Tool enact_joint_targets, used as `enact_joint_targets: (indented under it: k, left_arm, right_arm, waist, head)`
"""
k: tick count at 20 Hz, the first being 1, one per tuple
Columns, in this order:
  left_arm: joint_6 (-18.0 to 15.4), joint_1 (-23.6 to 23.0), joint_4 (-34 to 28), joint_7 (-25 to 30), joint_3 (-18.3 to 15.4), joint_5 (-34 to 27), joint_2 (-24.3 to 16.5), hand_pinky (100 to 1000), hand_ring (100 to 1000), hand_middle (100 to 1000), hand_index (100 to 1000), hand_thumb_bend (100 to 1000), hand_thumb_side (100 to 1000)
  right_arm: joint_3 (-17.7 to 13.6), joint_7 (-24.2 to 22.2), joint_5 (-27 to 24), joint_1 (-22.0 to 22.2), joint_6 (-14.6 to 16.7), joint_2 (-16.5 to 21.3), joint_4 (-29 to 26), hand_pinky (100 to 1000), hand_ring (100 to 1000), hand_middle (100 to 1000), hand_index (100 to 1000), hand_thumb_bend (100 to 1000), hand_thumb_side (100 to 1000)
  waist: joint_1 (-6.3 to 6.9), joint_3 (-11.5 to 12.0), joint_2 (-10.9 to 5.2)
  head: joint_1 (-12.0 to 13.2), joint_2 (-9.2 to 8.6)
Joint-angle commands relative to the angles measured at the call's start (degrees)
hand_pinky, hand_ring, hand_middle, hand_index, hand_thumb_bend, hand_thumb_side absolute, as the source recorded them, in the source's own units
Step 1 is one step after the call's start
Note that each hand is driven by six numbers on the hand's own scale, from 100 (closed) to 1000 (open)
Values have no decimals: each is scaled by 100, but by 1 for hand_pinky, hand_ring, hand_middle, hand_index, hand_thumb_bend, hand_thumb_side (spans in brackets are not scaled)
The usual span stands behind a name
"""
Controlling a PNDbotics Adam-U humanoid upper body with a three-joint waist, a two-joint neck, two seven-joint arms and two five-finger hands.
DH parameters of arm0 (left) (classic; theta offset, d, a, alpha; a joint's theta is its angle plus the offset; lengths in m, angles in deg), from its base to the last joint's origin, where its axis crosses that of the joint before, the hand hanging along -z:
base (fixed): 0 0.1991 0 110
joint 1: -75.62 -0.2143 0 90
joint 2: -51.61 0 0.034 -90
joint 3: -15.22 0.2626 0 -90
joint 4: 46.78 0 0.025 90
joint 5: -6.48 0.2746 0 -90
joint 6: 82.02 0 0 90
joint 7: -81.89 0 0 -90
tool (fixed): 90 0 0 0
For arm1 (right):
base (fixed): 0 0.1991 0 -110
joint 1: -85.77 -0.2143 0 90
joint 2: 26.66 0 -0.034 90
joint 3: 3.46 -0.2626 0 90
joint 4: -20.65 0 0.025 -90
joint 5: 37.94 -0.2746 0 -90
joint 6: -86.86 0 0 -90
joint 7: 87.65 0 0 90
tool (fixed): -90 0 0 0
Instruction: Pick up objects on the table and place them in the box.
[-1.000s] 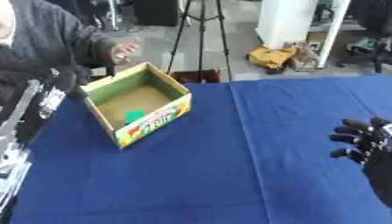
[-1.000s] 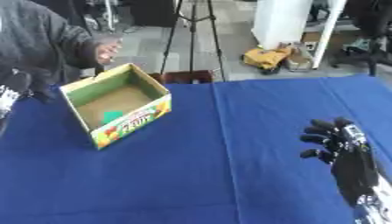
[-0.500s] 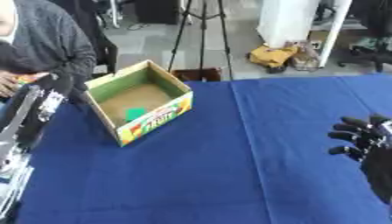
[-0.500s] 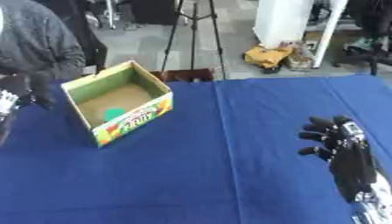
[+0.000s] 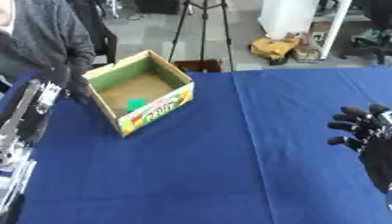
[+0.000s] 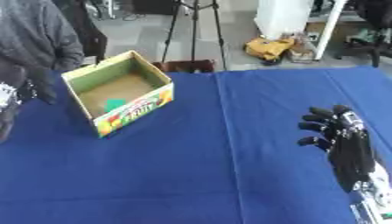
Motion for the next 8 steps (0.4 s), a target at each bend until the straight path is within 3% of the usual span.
enact_joint_targets:
  k: [1,8]
  left_arm:
    - [-6,18,-145,45,-33,-30,-68,505,532,567,727,461,873]
    - [4,3,-148,69,-31,-32,-48,506,532,567,726,460,874]
  right_arm:
    - [-46,13,-10,-48,1,55,-88,538,732,685,807,100,1000]
    - [-43,1,-7,-44,-7,51,-88,537,732,685,806,100,1000]
  waist:
    - [-8,7,-76]
    - [-14,14,-79]
  head:
    - [-9,173]
    - [5,233]
